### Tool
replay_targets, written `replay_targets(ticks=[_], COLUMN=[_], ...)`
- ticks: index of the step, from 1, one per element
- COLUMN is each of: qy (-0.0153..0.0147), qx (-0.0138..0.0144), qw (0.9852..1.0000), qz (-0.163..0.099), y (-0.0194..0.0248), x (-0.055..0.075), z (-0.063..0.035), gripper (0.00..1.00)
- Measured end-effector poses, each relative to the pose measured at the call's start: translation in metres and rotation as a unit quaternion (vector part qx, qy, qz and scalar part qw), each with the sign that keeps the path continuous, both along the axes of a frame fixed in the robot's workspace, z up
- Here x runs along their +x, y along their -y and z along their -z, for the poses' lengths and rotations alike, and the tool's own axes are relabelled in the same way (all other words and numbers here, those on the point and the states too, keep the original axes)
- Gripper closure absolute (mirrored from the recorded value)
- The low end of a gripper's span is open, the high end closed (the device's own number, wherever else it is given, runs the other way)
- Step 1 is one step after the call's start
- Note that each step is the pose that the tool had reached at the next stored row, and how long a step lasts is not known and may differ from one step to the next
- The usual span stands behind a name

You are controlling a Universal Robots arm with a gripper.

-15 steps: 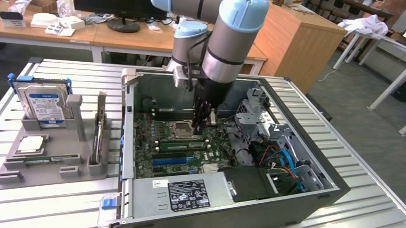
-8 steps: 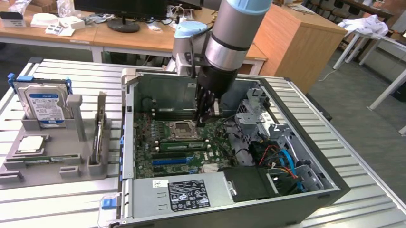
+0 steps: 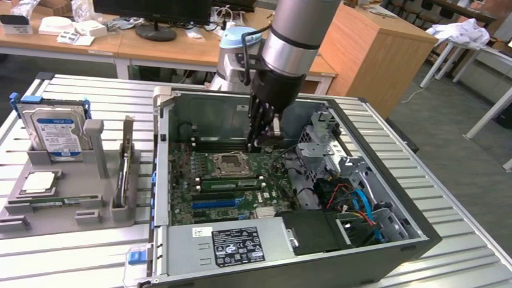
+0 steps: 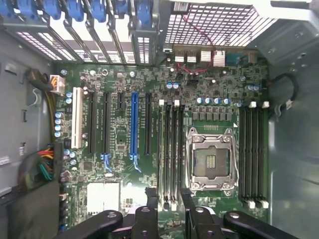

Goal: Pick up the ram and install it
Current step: 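Insert the ram into the slot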

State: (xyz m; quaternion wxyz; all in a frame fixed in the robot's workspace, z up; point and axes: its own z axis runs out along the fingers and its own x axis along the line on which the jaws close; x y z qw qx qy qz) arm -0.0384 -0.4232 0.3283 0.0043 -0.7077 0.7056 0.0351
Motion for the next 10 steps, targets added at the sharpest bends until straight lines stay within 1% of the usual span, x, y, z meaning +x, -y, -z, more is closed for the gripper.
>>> replay_targets(ticks=[3,6,10], qy=[0.0,-0.0001,0.0], qx=[0.0,-0.0001,0.0001], qw=[1.0,1.0,1.0], qz=[0.0,0.0,0.0], y=[0.0,0.0,0.0], x=[0.0,0.0,0.0], z=[-0.0078,-0.0135,-0.0153], gripper=[0.69,0.69,0.69])
